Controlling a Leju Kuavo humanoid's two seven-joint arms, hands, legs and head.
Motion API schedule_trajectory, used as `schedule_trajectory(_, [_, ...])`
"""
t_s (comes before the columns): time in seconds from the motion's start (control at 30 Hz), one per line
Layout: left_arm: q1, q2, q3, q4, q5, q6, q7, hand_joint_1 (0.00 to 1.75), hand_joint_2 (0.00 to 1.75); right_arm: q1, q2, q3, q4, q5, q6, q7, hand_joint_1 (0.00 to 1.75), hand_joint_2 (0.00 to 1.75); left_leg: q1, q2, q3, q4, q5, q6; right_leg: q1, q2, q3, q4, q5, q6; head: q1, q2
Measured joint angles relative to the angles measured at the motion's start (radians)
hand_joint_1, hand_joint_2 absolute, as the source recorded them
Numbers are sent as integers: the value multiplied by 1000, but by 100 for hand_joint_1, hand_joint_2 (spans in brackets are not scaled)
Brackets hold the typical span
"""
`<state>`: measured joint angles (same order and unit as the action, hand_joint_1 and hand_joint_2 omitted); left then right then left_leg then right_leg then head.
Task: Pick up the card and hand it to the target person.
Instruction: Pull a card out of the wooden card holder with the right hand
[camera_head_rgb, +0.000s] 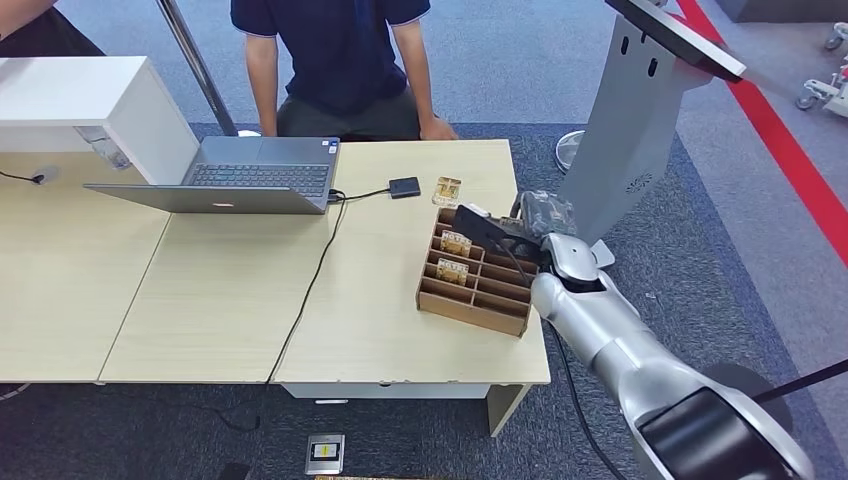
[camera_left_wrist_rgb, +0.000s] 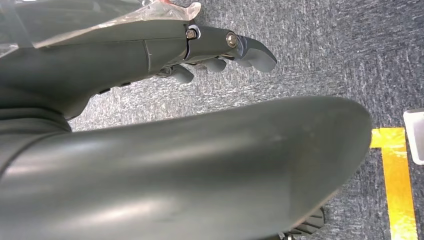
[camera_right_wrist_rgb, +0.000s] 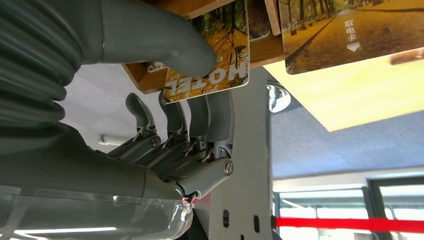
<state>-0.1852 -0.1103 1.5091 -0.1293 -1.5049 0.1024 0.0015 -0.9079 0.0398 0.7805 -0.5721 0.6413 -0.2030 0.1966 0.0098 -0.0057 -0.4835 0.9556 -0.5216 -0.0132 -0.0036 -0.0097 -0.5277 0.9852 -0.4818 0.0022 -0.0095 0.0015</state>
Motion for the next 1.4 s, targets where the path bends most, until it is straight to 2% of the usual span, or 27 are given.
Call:
schedule_trajectory(0.27, [2, 0, 0, 0, 0, -3, 0, 0, 0, 8, -5, 0, -80, 27, -38, -23, 136, 175, 0, 0, 0, 0, 0, 0, 0, 0, -1, 0, 0, 0, 0, 0])
schedule_trajectory(0.6, [6, 0, 0, 0, 0, -4, -2, 0, 0, 18, -34, -2, -269, 44, -17, 12, 136, 175, 0, 0, 0, 0, 0, 0, 0, 0, -1, 0, 0, 0, 0, 0])
schedule_trajectory(0.9, [6, 1, 0, 0, -1, -7, 5, 0, 0, 36, -48, -1, -302, 28, 8, 13, 136, 175, 0, 0, 0, 0, 0, 0, 0, 0, -1, 0, 0, 0, 0, 0])
schedule_trajectory(1.13, [6, 1, 0, 0, -2, -7, 6, 0, 0, 50, -59, -6, -317, -33, -17, -47, 136, 175, 0, 0, 0, 0, 0, 0, 0, 0, -1, 0, 0, 0, 0, 0])
schedule_trajectory(1.4, [2, 1, 0, 0, -4, -9, 6, 0, 0, 52, -62, -21, -324, -61, -116, -139, 136, 175, 0, 0, 0, 0, 0, 0, 0, 0, -1, 0, 0, 0, 0, 0])
